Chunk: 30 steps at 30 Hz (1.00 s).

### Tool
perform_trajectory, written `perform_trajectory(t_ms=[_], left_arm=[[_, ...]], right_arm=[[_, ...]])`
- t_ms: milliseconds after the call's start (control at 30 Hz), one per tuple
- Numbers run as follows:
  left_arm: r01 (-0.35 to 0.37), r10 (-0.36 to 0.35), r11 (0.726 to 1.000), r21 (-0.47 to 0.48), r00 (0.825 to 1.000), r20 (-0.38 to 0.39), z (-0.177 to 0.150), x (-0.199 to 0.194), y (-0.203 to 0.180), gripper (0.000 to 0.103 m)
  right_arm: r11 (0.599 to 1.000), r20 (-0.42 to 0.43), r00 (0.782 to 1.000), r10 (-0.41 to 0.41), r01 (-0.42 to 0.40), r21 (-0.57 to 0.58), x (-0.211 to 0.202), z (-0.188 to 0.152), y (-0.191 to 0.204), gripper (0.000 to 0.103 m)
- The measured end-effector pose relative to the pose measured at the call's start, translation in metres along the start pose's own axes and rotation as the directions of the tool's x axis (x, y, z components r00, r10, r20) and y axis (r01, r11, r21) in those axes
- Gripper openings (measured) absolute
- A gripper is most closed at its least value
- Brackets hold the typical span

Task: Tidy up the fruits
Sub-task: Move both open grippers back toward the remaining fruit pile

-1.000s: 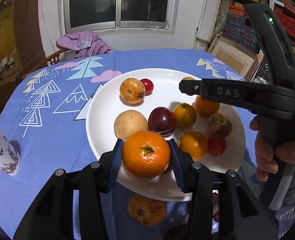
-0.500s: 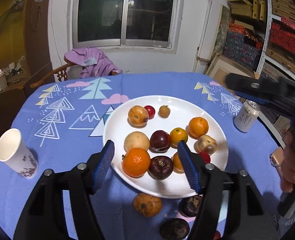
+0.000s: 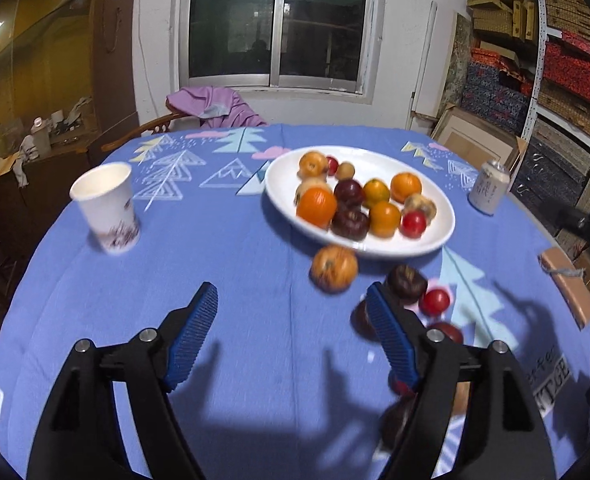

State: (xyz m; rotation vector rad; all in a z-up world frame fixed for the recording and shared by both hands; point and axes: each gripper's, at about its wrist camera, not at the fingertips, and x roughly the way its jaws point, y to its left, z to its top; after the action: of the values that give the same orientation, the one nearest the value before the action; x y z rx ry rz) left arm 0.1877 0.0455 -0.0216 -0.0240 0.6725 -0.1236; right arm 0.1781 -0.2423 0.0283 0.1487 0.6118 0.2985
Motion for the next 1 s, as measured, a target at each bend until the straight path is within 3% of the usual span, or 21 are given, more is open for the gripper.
perform_trajectory(t_ms=[100,233,500,567,833,1000], left_arm=[[-0.009,0.009,1.0,0.005,1.0,0.001,-0.02,-0.013,-0.001,0.083],[0.006,-0.007,0.999,0.038,1.0,0.011,-0.043,-0.031,-0.011,0.094],[0.067,-0.058,0.978,0.196,0.997,-0.055,-0.06,-0.026,-0.047,0.095],[0.082,-0.07,0.973,0.214,0.996,-0.061,-0.061,-0.025,-0.052,0.095],[0.119,-0.084,0.96,0.253,0.986,-0.143,-0.064,-0.008,-0.064,0.095],[0.112,-0.064,0.969,0.218,0.975,-0.214,-0.064,0.011,-0.057,0.097]], right_arm=[[0.999,-0.071,0.997,-0.024,0.027,0.035,0.01,-0.018,-0.014,0.071],[0.993,-0.081,0.997,-0.015,0.024,0.114,0.013,-0.022,-0.026,0.077],[0.99,-0.111,0.994,-0.001,0.017,0.143,0.019,-0.025,-0.027,0.078],[0.99,-0.114,0.993,-0.002,0.018,0.138,0.019,-0.025,-0.026,0.082],[0.99,-0.114,0.994,-0.008,0.024,0.137,0.019,-0.025,-0.025,0.085],[0.99,-0.126,0.992,0.001,0.017,0.14,0.021,-0.026,-0.025,0.086]])
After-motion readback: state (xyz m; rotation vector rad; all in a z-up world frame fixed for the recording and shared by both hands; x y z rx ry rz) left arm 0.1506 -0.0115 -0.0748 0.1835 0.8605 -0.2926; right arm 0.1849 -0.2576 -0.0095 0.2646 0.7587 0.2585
